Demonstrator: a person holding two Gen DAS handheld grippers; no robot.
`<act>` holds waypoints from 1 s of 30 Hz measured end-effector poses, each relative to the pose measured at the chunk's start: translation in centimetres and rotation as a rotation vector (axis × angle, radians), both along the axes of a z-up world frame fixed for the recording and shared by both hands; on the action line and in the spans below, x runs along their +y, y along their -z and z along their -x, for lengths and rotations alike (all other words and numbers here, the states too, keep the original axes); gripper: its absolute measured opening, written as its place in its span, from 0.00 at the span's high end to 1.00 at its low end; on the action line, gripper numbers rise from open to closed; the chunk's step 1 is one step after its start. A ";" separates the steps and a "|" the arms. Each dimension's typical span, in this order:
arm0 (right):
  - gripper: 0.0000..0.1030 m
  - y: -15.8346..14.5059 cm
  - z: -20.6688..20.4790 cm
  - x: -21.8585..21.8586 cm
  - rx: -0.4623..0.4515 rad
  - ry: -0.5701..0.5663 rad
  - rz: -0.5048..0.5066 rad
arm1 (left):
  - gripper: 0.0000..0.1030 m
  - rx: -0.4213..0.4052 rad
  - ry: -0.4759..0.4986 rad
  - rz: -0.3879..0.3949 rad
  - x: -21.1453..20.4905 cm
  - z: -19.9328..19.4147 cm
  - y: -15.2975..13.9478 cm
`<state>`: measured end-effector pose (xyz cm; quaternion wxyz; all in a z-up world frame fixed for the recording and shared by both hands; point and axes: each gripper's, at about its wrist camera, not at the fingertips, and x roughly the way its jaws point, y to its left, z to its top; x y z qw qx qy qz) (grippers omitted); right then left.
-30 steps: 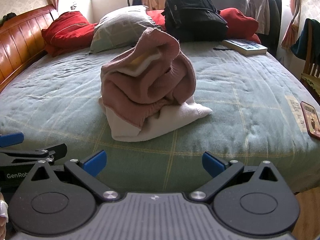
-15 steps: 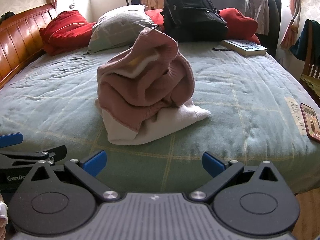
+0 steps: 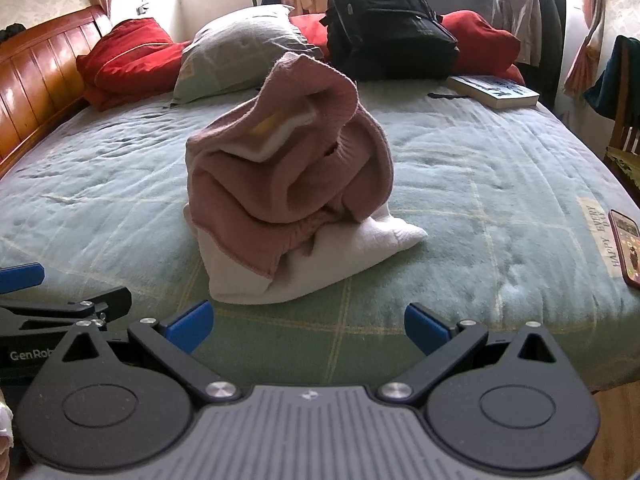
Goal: Fold clothes
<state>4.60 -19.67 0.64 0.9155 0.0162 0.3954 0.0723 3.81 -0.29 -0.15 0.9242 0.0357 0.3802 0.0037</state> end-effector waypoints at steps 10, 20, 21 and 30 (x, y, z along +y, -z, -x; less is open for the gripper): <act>0.00 -0.3 -0.2 0.1 -0.010 0.003 0.005 | 0.01 0.000 0.009 0.005 -0.1 -0.1 -0.1; 0.00 -0.2 -0.7 0.2 -0.009 -0.002 0.010 | 0.01 -0.001 0.012 0.008 0.0 -0.7 0.1; 0.00 -0.1 -0.8 0.2 -0.009 -0.002 0.013 | 0.01 0.002 0.012 0.006 0.0 -0.8 0.2; 0.00 0.4 -2.5 0.1 -0.014 -0.011 0.016 | 0.01 0.017 0.027 0.015 -0.1 -2.6 0.8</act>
